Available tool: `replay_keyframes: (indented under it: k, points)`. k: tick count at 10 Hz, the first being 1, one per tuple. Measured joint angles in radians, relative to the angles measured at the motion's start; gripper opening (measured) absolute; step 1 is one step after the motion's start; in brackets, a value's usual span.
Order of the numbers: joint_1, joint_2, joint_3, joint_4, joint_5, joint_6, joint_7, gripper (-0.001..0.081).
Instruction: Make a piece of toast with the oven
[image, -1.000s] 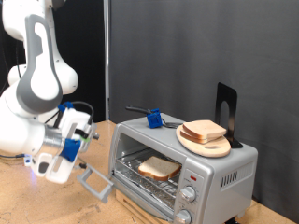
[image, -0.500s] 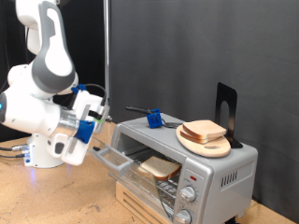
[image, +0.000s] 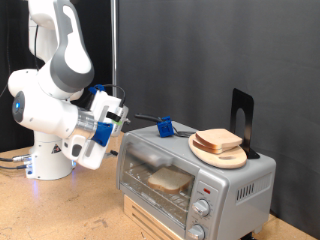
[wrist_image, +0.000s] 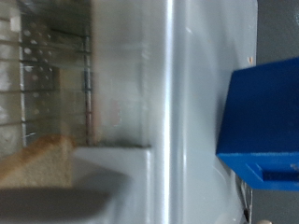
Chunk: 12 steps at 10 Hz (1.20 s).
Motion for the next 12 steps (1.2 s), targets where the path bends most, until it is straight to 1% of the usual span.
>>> replay_keyframes:
  k: [2, 3, 5, 6, 9, 10, 11, 12]
  points:
    - [0.004, -0.003, 0.01, 0.0, 0.01, 0.008, 0.019, 0.068]
    - [0.0, -0.004, 0.01, 0.001, -0.003, 0.008, 0.033, 0.068]
    - [-0.025, -0.004, -0.004, 0.008, -0.068, 0.009, 0.064, 0.068]
    - [-0.038, -0.004, -0.013, 0.013, -0.085, 0.009, 0.068, 0.068]
    - [-0.092, 0.016, -0.051, 0.059, -0.145, 0.067, 0.097, 0.068]
    - [-0.102, 0.033, -0.053, 0.073, -0.157, 0.08, 0.097, 0.068]
    - [-0.101, 0.033, -0.053, 0.072, -0.157, 0.07, 0.097, 0.068]
    - [-0.102, 0.037, -0.058, 0.079, -0.157, 0.032, 0.097, 0.068]
